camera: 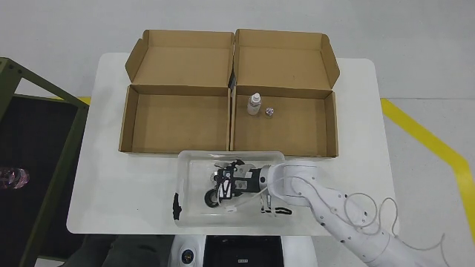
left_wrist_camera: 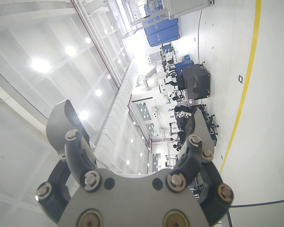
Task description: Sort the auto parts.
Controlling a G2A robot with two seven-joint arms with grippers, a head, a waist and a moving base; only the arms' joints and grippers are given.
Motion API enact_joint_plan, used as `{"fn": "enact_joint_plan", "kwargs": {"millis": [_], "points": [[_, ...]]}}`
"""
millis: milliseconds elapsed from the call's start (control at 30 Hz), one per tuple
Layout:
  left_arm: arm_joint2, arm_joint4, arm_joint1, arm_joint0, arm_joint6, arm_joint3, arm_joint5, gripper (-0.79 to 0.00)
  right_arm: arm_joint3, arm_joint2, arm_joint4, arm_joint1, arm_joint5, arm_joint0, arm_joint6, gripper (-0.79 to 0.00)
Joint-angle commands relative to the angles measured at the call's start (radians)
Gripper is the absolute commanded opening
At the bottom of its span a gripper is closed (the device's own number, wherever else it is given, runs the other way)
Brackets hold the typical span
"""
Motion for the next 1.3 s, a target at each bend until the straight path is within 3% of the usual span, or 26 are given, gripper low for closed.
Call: {"fn": "enact_joint_plan", "kwargs": {"millis": [0,367,500,667,1267], "points": [[0.000,0.000,0.000,0.000,0.000,0.000,0.000,0.000,0.013,-0.014,0.001,-0.007,0.006,0.012,0.003,-0.406],[0.000,0.000,0.000,0.000,0.000,0.000,0.000,0.000,0.072,-0.067,-0.002,-0.040,0.019,0.062,0.015,-0.456],[0.000,0.000,0.000,0.000,0.000,0.000,0.000,0.000,0.083,-0.070,-0.006,-0.045,0.019,0.067,0.017,-0.548],[0.000,0.000,0.000,0.000,0.000,0.000,0.000,0.000,0.079,-0.065,0.000,-0.047,0.011,0.064,0.011,-0.785],[0.000,0.000,0.000,0.000,0.000,0.000,0.000,0.000,-0.063,0.030,0.058,-0.024,-0.068,0.001,-0.112,-0.785]]}}
